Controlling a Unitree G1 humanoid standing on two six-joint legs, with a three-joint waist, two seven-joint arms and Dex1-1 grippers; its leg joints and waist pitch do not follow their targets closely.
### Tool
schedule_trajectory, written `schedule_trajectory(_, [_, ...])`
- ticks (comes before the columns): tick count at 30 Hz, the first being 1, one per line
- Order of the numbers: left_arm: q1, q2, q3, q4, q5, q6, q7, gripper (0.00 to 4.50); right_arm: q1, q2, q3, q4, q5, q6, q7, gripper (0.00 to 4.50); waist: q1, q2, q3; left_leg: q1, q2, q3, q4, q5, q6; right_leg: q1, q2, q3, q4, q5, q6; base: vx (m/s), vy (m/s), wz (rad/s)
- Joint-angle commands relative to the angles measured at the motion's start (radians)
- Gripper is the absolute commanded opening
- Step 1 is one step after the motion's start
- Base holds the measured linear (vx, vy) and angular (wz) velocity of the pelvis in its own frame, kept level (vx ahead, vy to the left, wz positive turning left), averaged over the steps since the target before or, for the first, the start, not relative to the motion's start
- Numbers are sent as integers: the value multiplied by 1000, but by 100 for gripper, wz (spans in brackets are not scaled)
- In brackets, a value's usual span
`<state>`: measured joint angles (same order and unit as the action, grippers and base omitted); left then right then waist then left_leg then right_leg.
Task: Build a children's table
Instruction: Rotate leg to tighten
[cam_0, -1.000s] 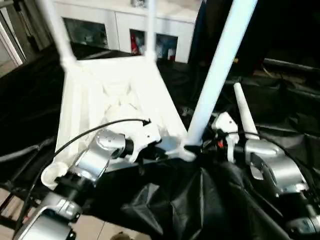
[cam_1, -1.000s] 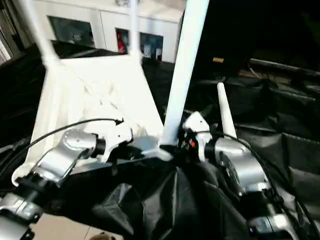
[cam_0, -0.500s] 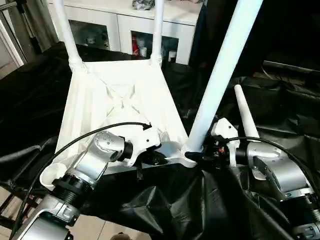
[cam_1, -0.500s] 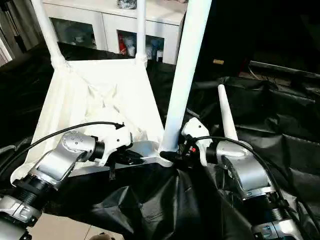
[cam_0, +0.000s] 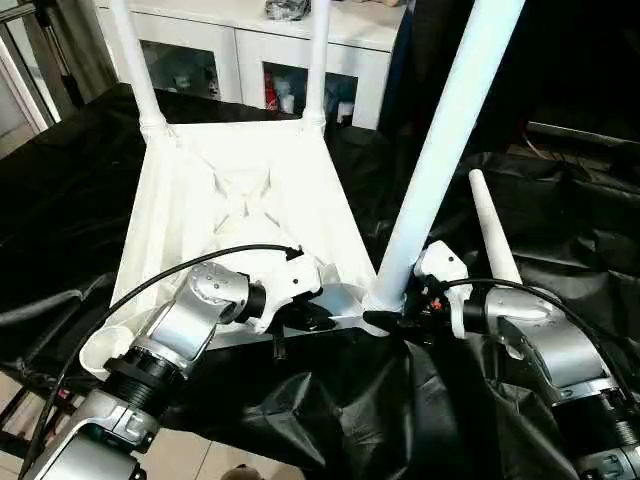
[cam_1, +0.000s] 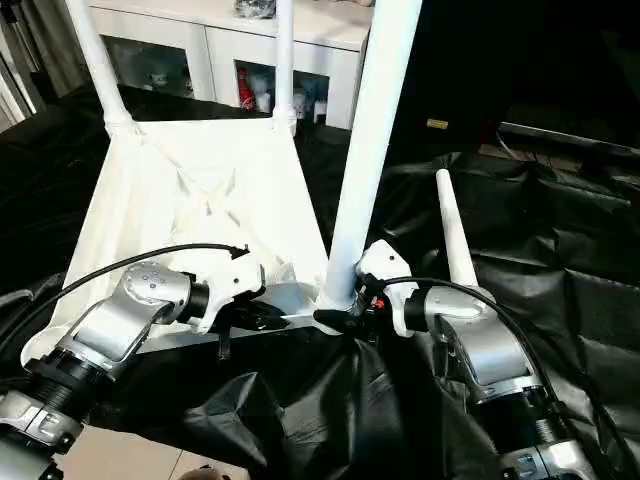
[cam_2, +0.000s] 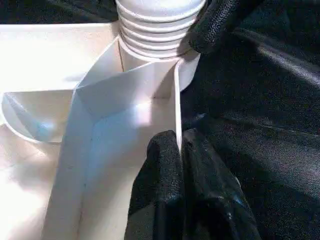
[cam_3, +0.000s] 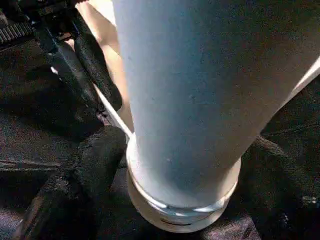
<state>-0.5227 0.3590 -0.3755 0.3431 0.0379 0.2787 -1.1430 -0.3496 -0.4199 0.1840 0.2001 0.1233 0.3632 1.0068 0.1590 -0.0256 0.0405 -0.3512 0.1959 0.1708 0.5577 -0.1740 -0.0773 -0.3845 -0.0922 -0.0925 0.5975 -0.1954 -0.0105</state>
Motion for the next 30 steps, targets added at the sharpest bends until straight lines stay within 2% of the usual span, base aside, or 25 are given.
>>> schedule_trajectory(1, [-16,-27,-21,-73,-27,-14,-14,0,20,17,60,2,12,28,29,366,-6,3,-56,6,39,-6,-57,-171,24,49,-62,54,-55,-82,-203,0,0,0])
schedule_trajectory(5, [-14,-25,-23,-75,-25,-11,-16,0,19,19,56,6,17,33,29,366,-6,2,-57,6,39,-6,-56,-166,24,50,-61,54,-53,-74,-204,0,0,0])
schedule_trajectory(6, [-13,-24,-23,-76,-25,-10,-16,0,19,21,55,8,15,32,27,340,-6,3,-57,5,38,-6,-55,-164,24,50,-62,54,-54,-72,-204,0,0,0])
schedule_trajectory(9, [-10,-20,-23,-81,-24,-6,-18,0,20,27,51,12,20,36,26,326,-5,2,-58,6,38,-6,-55,-160,26,50,-62,54,-53,-73,-204,0,0,0])
schedule_trajectory(12, [-9,-20,-23,-80,-24,-4,-17,0,22,30,50,17,22,37,25,292,-5,0,-57,5,38,-6,-54,-160,26,50,-61,54,-52,-76,-203,0,0,0])
schedule_trajectory(16, [-8,-19,-22,-82,-24,-2,-15,0,23,36,48,20,21,39,20,278,-5,1,-55,6,39,-6,-56,-188,18,48,-63,54,-57,-128,-193,0,0,0])
schedule_trajectory(19, [-4,-19,-21,-85,-23,3,-11,0,28,52,39,24,23,42,-3,276,-6,1,-55,5,38,-7,-56,-189,14,48,-64,55,-57,-132,-189,0,0,0])
schedule_trajectory(24, [-11,-40,-6,-74,-17,40,38,0,31,95,9,41,21,55,-79,275,-15,2,-51,4,37,-9,-61,-232,-3,45,-64,54,-64,-199,-177,0,0,0])
schedule_trajectory(26, [-49,-115,34,-15,0,83,178,0,17,165,-27,94,-1,55,-211,275,-19,5,-47,6,37,-9,-63,-265,-11,41,-64,55,-70,-253,-166,0,0,0])
schedule_trajectory(28, [-89,-198,77,47,7,135,318,0,-9,239,-63,159,-18,61,-348,275,-24,6,-45,10,33,-12,-63,-308,-32,37,-68,52,-84,-367,-141,0,0,0])
schedule_trajectory(30, [-112,-246,96,82,6,162,386,0,-31,286,-89,205,-23,67,-431,275,-25,3,-46,14,31,-14,-62,-320,-42,34,-69,51,-89,-416,-120,0,0,0])
